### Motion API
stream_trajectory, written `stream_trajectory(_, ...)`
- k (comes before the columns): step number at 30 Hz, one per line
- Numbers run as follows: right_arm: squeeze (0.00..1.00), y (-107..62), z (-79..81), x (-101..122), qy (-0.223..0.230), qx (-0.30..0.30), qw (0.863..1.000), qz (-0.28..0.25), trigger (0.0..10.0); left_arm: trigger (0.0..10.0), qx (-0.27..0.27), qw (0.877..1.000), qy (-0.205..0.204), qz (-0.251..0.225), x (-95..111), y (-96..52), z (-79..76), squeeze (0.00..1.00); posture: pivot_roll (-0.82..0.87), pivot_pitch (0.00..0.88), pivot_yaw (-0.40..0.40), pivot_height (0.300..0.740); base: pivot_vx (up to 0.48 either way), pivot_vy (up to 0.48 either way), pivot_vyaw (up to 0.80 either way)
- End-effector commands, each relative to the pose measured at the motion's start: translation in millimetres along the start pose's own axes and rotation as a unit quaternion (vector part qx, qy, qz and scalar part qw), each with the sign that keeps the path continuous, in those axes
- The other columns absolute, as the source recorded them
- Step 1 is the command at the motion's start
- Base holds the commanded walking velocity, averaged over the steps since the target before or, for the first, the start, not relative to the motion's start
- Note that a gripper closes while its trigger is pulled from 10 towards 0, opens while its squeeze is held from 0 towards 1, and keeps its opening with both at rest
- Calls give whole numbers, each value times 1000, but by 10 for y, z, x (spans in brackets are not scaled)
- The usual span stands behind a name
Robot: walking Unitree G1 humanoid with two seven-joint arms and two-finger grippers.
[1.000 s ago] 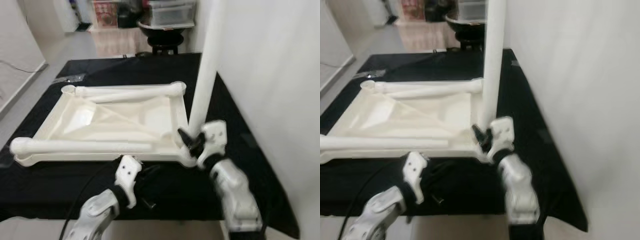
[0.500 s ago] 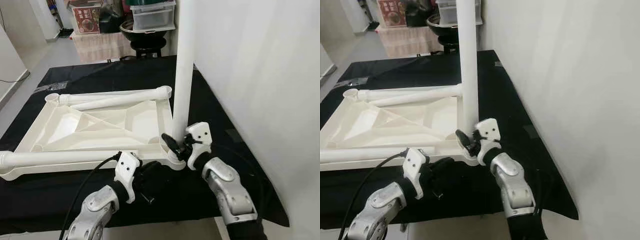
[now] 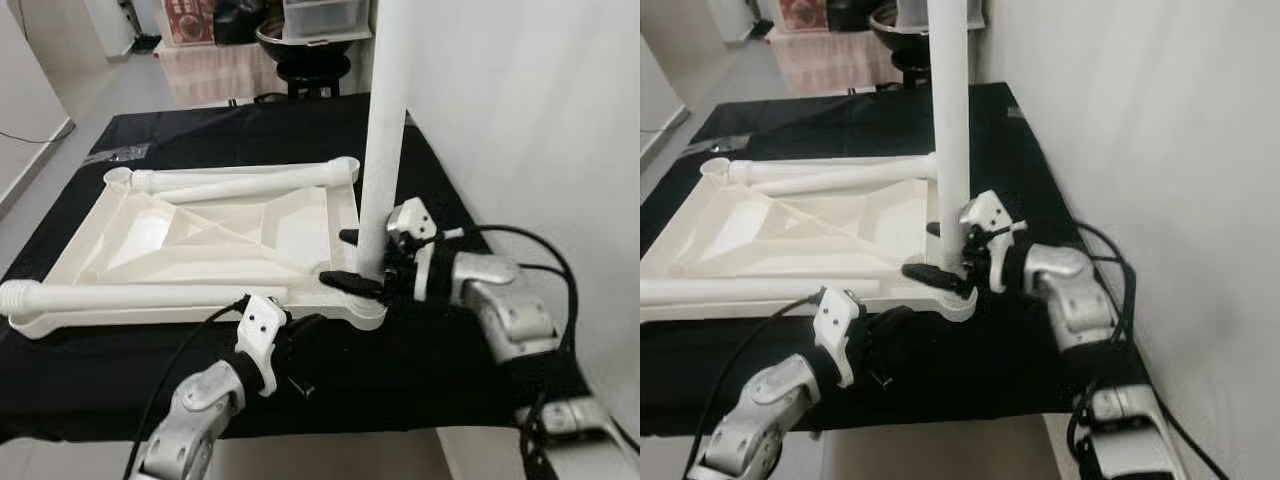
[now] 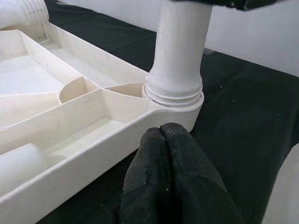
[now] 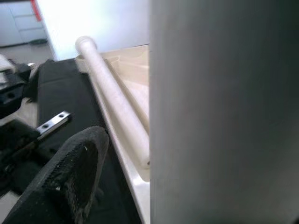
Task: Building children table
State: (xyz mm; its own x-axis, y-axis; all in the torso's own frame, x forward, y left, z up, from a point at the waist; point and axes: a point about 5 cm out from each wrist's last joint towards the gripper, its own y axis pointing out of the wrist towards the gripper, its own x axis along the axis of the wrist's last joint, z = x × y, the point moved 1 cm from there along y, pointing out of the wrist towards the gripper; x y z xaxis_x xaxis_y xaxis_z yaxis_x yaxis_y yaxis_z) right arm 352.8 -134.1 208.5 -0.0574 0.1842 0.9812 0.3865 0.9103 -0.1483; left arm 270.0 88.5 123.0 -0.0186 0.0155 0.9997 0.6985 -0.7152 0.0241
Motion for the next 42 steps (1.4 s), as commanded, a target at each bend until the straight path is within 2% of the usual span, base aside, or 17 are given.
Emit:
stream_trajectory(1, 0, 25, -68, -56, 10, 3, 1000, 12, 10000, 10000, 5, 1000, -2, 5, -41, -29, -13, 0, -95, 77, 1, 740, 0, 0, 0)
stream_trajectory(7, 0, 15, -187, -134, 22, -31, 999, 27, 9490, 10000, 5, 1000, -3, 4, -39, -31, -22, 0, -87, 82, -3, 740, 0, 0, 0)
stream_trajectory(8, 0, 4, -215, -163, 38, -41, 998, 22, 1137, 10000, 6, 1000, -3, 3, -38, -33, -23, 0, -87, 82, -4, 740, 0, 0, 0)
stream_trajectory(9, 0, -3, -230, -180, 50, -47, 997, 18, 1137, 10000, 6, 1000, -3, 3, -37, -34, -24, 0, -87, 82, -4, 740, 0, 0, 0)
stream_trajectory(10, 0, -15, -231, -196, 58, -47, 997, 13, 0, 10000, 6, 1000, -3, 2, -35, -36, -25, 0, -85, 88, -2, 740, 0, 0, 0)
stream_trajectory(19, 0, -114, -265, -327, 62, -77, 995, 19, 0, 10000, 6, 1000, -4, 1, -27, -46, -25, 0, -90, 96, 6, 740, 0, 0, 0)
stream_trajectory(24, 0, -198, -280, -427, 75, -198, 977, 2, 0, 10000, 8, 1000, -4, -1, -14, -65, -14, 0, -100, 118, -1, 740, 0, 0, 0)
stream_trajectory(25, 0, -174, -206, -531, 99, -263, 960, -2, 0, 10000, 9, 1000, -5, -2, -9, -75, -6, 0, -102, 120, 1, 740, 0, 0, 0)
stream_trajectory(26, 0, -174, -206, -531, 99, -263, 960, -2, 0, 10000, 9, 1000, -5, -2, -9, -75, -6, 0, -102, 120, 1, 740, 0, 0, 0)
stream_trajectory(27, 0, -119, -78, -638, 115, -323, 939, -10, 0, 10000, 10, 1000, -6, -3, -3, -89, 9, 0, -121, 129, 12, 740, 0, 0, 0)
stream_trajectory(28, 0, 45, 244, -753, 69, -347, 935, 6, 0, 10000, 11, 1000, -9, -4, 3, -94, 28, 0, -138, 137, 31, 740, 0, 0, 0)
stream_trajectory(29, 0, 45, 244, -753, 69, -347, 935, 6, 0, 10000, 11, 1000, -9, -4, 3, -94, 28, 0, -138, 137, 31, 740, 0, 0, 0)
stream_trajectory(30, 0, 157, 481, -770, 33, -354, 935, 6, 0, 10000, 12, 1000, -11, -5, 7, -96, 45, 0, -140, 137, 35, 740, 0, 0, 0)
stream_trajectory(31, 0, 210, 532, -674, 11, -344, 939, -15, 0, 10000, 7, 1000, -11, -3, 0, -95, 60, 0, -170, 133, 56, 740, 0, 0, 0)
stream_trajectory(34, 0, 132, 374, -813, 89, -362, 928, -13, 0, 10000, 2, 1000, -16, -3, -5, -74, 69, 0, -171, 118, 58, 740, 0, 0, 0)
stream_trajectory(41, 0, 176, 324, -765, 77, -358, 930, -12, 0, 10000, -9, 1000, -14, 0, -12, -27, 81, 0, -142, 100, 44, 740, 0, 0, 0)
stream_trajectory(42, 0, 162, 306, -755, 97, -357, 929, -19, 10000, 10000, 0, 1000, -13, -2, -11, -24, 95, 0, -138, 93, 43, 740, 0, 0, 0)
